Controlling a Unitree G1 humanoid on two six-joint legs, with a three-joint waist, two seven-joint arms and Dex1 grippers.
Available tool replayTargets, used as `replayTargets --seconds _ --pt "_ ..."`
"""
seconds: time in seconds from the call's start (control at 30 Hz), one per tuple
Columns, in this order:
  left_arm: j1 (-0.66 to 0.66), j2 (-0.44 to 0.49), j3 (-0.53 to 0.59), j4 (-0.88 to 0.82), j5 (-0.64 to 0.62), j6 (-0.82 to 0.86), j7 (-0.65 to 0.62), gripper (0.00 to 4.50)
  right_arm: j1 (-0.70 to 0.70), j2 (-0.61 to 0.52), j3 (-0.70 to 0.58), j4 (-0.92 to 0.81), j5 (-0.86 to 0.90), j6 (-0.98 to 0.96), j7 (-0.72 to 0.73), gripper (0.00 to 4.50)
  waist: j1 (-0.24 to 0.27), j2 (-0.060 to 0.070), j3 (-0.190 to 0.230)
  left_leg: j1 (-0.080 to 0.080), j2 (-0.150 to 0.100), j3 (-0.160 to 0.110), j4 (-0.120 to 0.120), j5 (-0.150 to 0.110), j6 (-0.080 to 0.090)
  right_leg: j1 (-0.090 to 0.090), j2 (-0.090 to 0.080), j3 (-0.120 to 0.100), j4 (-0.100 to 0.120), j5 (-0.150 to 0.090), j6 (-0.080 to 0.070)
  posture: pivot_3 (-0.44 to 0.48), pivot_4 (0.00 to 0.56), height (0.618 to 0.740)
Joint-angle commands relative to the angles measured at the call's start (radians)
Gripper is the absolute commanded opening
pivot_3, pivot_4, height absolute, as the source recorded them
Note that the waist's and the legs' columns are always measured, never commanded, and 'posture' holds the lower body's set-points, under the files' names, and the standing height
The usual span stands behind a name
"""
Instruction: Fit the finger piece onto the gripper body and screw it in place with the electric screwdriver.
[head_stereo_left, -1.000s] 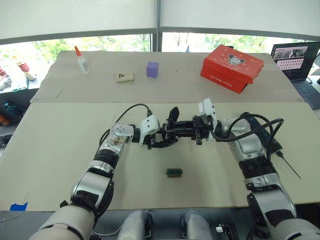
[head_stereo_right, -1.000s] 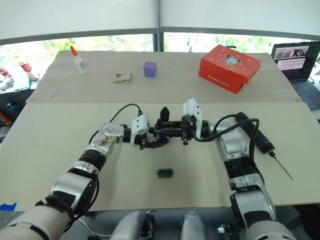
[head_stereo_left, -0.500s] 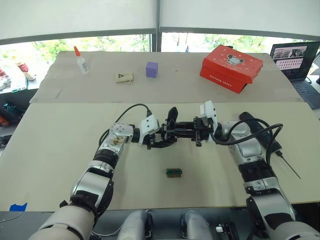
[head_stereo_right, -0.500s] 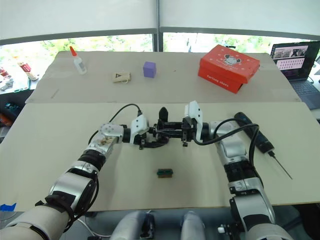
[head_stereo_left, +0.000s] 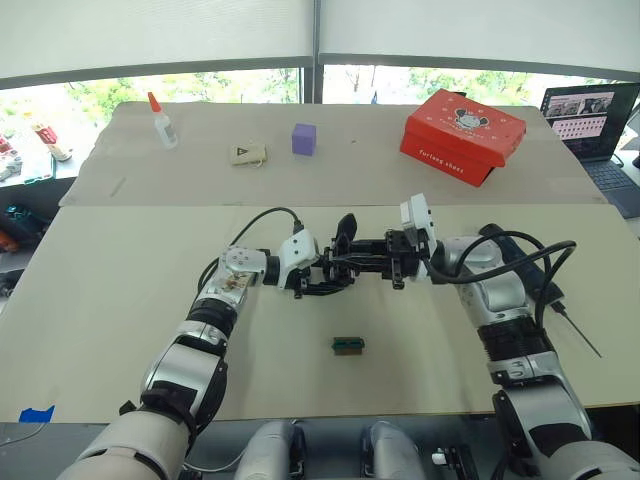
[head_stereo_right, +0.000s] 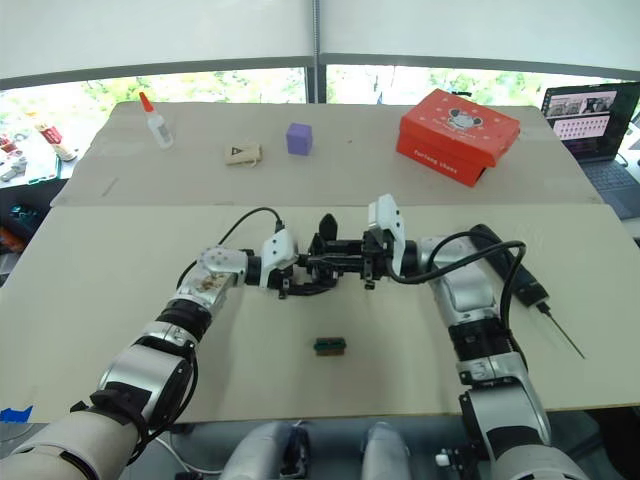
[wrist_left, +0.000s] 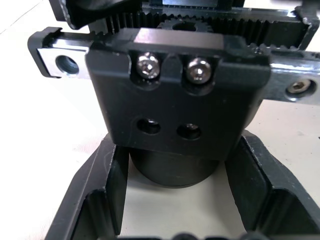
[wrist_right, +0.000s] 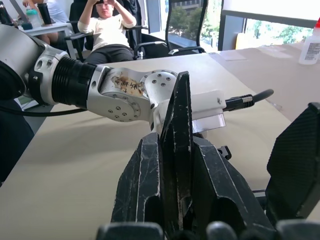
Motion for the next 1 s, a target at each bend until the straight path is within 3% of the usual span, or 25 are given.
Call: replayTargets --seconds 0.03,0.53,0.67,1.0 --pt "-0.009 0.001 0.002 -0.013 -0.001 0.004 -0.001 2.27 -0.012 0.001 0.01 0.002 -0.018 -0.013 0.0 0.35 0.0 0.0 0.0 0.0 0.0 0.0 0.0 0.0 0.0 0.0 0.0 0.0 0.0 0.0 0.0 0.0 0.15 0.74" --pt "-0.001 -0.002 0.002 -0.021 -0.004 0.005 0.001 2.27 0.032 -0.011 0.032 0.06 -0.075 -0.023 -0.048 0.35 -0.001 0.0 0.0 0.001 0.0 0.0 0.0 0.0 0.0 0.001 0.0 0.0 0.001 0.0 0.0 0.0 0.15 0.74" --pt "-0.003 -0.004 0.004 -0.02 -0.004 0.006 0.004 2.27 0.081 -0.039 0.053 0.047 -0.096 -0.055 -0.021 0.35 0.0 0.0 0.0 0.001 0.0 0.0 0.0 0.0 0.0 0.001 0.0 0.0 0.0 0.0 0.0 0.0 0.15 0.74" --pt "0.002 0.002 0.003 -0.024 -0.004 0.005 -0.001 2.27 0.035 -0.058 0.086 0.176 -0.118 -0.059 0.066 0.35 0.002 0.0 0.0 0.001 0.0 0.0 0.0 0.0 0.0 0.002 0.0 0.0 0.0 0.0 0.0 0.0 0.15 0.74"
